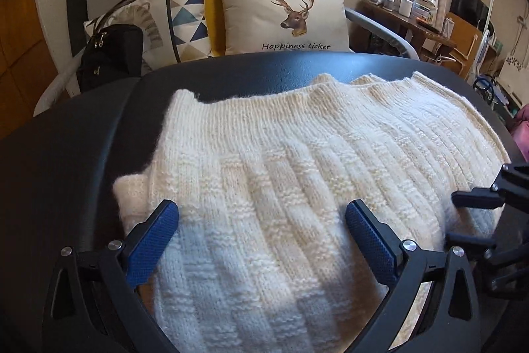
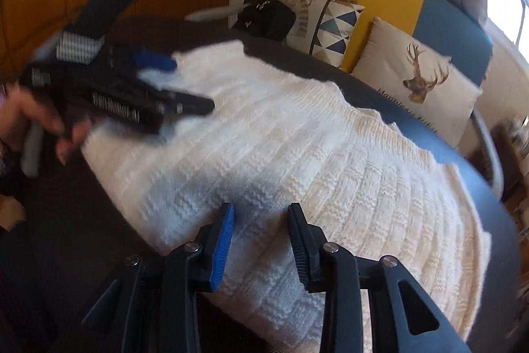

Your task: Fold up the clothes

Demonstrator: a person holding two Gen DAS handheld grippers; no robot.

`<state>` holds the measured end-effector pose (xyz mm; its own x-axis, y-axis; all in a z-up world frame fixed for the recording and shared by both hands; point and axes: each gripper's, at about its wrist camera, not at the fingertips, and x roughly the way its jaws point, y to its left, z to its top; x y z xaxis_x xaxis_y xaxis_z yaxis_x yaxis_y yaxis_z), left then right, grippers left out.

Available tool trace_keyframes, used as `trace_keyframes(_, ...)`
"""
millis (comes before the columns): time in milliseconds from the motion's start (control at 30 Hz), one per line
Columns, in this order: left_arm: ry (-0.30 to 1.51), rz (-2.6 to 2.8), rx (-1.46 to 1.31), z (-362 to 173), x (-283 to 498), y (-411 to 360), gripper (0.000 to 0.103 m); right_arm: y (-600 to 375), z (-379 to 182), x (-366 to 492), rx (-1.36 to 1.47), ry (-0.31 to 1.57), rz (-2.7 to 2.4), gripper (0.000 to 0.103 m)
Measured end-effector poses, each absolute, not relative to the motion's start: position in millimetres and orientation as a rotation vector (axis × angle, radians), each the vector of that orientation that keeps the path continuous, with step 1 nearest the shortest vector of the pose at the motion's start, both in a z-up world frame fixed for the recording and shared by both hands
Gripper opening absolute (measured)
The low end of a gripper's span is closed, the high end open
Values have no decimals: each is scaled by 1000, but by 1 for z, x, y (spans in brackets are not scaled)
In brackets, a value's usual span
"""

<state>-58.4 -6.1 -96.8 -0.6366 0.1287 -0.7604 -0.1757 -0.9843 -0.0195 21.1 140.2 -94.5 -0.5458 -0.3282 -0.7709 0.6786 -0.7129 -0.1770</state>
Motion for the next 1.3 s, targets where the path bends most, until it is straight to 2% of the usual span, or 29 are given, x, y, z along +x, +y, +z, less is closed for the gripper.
trace_keyframes(100, 91, 2686, -1228, -99, -55, -6, 102, 141, -106, 37, 957, 730, -2265, 34)
trace_keyframes(167, 60, 2660, -1221, -98, -54, -12, 102, 145, -108, 40, 949, 731, -2262, 34)
trace_keyframes(333, 36, 2678, -1153, -82, -42, -42, 102, 159, -78, 13, 981, 419, -2239, 34)
trace_keyframes(500, -171, 2628, -1120, -78, -26, -102, 102, 118, -67, -21, 999, 271, -2162, 35)
trace_keyframes(667, -388, 2497, -1121, -93, -1, -141, 102, 73, -74, -63, 1036, 20, -2012, 35)
trace_keyframes(933, -173, 2369, -1154, -116, 20, -115, 102, 4, -95, -113, 1178, 0, -1891, 35)
trace_keyframes(1033, -153, 2372, -1013, -106, 32, -111, 102, 3, -105, -117, 1203, -47, -1893, 35)
trace_keyframes(1233, -175, 2281, -966, -105, 35, -103, 101, 12, -108, -114, 1185, -112, -1906, 35)
trace_keyframes(1300, -213, 2212, -962, -106, 36, -99, 96, 15, -108, -112, 1188, -98, -1903, 35)
